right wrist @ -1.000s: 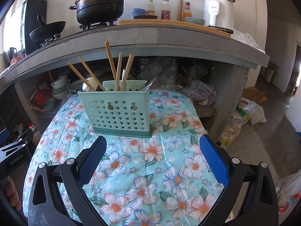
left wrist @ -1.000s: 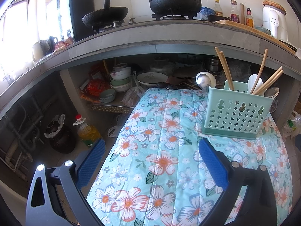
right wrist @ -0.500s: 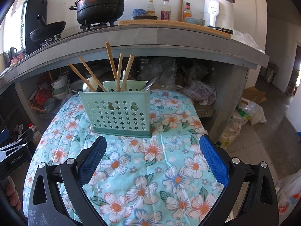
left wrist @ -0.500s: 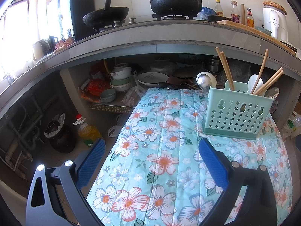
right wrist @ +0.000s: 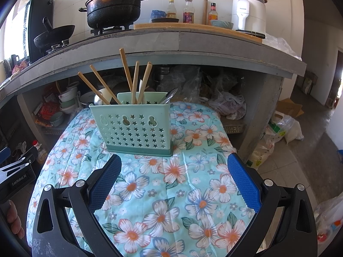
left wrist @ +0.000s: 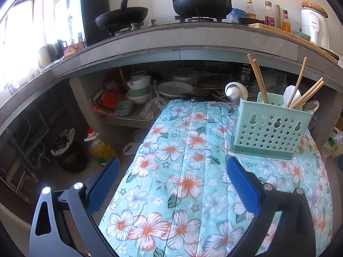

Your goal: Organize utensils

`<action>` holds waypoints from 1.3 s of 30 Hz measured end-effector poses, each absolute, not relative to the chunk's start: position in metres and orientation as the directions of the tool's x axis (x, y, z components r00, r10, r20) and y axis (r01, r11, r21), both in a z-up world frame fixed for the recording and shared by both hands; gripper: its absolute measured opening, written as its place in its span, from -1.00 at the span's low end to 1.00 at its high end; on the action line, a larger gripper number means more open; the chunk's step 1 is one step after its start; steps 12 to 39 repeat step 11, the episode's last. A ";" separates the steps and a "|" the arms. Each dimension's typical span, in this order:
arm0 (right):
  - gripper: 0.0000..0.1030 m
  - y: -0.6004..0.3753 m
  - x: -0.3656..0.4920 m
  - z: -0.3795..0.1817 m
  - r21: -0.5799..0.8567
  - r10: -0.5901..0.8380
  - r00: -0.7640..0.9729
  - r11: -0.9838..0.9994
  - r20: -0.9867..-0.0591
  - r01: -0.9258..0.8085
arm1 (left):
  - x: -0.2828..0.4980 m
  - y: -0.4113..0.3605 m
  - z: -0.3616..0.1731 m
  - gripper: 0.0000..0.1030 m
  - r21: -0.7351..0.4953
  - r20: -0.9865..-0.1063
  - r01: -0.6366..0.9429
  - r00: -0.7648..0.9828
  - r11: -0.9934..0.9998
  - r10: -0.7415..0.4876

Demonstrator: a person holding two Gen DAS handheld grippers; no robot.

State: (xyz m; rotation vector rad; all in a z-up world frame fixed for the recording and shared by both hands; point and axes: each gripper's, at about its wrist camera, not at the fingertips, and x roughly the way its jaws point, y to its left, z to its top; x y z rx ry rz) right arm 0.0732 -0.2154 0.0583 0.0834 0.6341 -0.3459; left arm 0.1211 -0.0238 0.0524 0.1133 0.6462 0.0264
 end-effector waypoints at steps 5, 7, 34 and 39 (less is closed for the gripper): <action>0.85 -0.215 0.073 0.058 -0.029 -0.291 0.751 0.940 -0.593 0.341 | 0.121 -0.023 0.052 0.89 0.110 -0.603 0.011 0.796 0.994 0.058; 0.85 -0.215 0.073 0.058 -0.028 -0.291 0.750 0.939 -0.594 0.342 | 0.121 -0.022 0.052 0.89 0.106 -0.607 0.011 0.793 0.994 0.056; 0.85 -0.215 0.073 0.059 -0.028 -0.291 0.750 0.939 -0.593 0.342 | 0.121 -0.020 0.051 0.89 0.098 -0.614 0.013 0.788 0.995 0.051; 0.85 -0.215 0.073 0.059 -0.028 -0.291 0.750 0.939 -0.593 0.342 | 0.121 -0.020 0.051 0.89 0.098 -0.614 0.013 0.788 0.995 0.051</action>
